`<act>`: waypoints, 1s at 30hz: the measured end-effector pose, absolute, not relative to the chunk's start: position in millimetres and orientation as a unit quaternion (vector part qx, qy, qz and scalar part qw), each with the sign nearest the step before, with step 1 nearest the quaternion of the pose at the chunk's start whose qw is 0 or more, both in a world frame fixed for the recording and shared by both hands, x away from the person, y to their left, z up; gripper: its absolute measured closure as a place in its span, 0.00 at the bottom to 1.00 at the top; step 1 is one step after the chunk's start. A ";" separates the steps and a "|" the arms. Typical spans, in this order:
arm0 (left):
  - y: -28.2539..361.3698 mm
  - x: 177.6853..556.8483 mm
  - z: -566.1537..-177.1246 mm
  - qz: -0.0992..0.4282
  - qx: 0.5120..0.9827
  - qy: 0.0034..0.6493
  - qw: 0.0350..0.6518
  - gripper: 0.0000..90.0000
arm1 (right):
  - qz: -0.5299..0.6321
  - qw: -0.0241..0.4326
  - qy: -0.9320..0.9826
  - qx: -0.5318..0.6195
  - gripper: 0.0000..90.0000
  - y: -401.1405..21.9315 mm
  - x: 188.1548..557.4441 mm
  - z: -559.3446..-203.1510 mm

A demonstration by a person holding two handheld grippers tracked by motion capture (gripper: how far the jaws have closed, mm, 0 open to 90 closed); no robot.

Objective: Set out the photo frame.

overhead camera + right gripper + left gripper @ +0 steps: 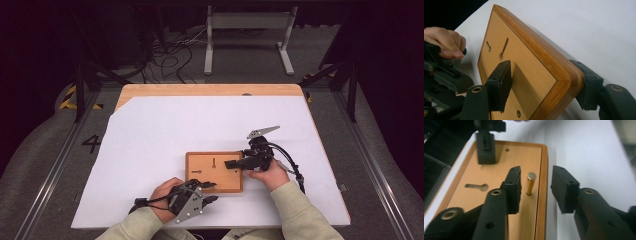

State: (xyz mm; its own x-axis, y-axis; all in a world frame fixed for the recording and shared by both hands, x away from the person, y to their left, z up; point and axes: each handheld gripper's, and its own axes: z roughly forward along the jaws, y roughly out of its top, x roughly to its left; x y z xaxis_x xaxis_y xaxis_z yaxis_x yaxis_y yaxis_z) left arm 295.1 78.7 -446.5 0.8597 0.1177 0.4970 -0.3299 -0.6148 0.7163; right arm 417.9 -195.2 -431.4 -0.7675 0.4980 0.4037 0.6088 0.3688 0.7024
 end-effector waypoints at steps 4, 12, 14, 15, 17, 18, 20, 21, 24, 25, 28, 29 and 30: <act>97.2 302.2 -432.7 0.213 0.851 -0.007 0.479 0.57 | -0.451 0.059 -0.827 -0.332 0.43 -195.3 417.0 -430.0; 132.7 318.9 -415.0 0.185 0.811 0.111 0.544 0.48 | -0.449 0.047 -0.832 -0.323 0.44 -194.8 412.7 -425.5; 137.8 323.1 -414.5 0.183 0.806 0.131 0.547 0.47 | -0.448 0.042 -0.835 -0.318 0.44 -194.4 411.0 -423.8; 137.8 323.1 -414.5 0.183 0.806 0.131 0.547 0.45 | -0.448 0.042 -0.835 -0.318 0.44 -194.4 411.0 -423.8; 147.2 330.2 -413.3 0.181 0.797 0.157 0.554 0.44 | -0.445 0.031 -0.840 -0.309 0.44 -193.8 407.3 -420.4; 149.3 331.6 -413.1 0.178 0.795 0.166 0.556 0.43 | -0.443 0.027 -0.842 -0.306 0.45 -193.6 405.8 -418.7; 152.0 333.5 -413.0 0.174 0.792 0.175 0.558 0.41 | -0.442 0.026 -0.844 -0.304 0.45 -193.5 404.9 -417.7; 155.5 336.9 -413.4 0.172 0.788 0.185 0.561 0.41 | -0.440 0.023 -0.846 -0.301 0.45 -193.3 403.4 -416.2; 162.8 342.5 -414.1 0.170 0.781 0.205 0.565 0.37 | -0.437 0.006 -0.854 -0.280 0.47 -193.4 396.0 -410.4; 164.7 343.9 -414.0 0.172 0.779 0.207 0.566 0.36 | -0.436 -0.001 -0.858 -0.273 0.48 -193.3 393.7 -408.6; 171.0 347.9 -414.6 0.171 0.771 0.224 0.571 0.35 | -0.428 -0.017 -0.867 -0.254 0.50 -192.6 386.8 -403.3; 173.1 349.5 -415.1 0.171 0.768 0.229 0.573 0.34 | -0.425 -0.022 -0.870 -0.248 0.51 -192.4 384.5 -401.4; 175.8 351.5 -416.1 0.174 0.767 0.234 0.571 0.33 | -0.423 -0.026 -0.873 -0.242 0.52 -192.4 382.2 -399.5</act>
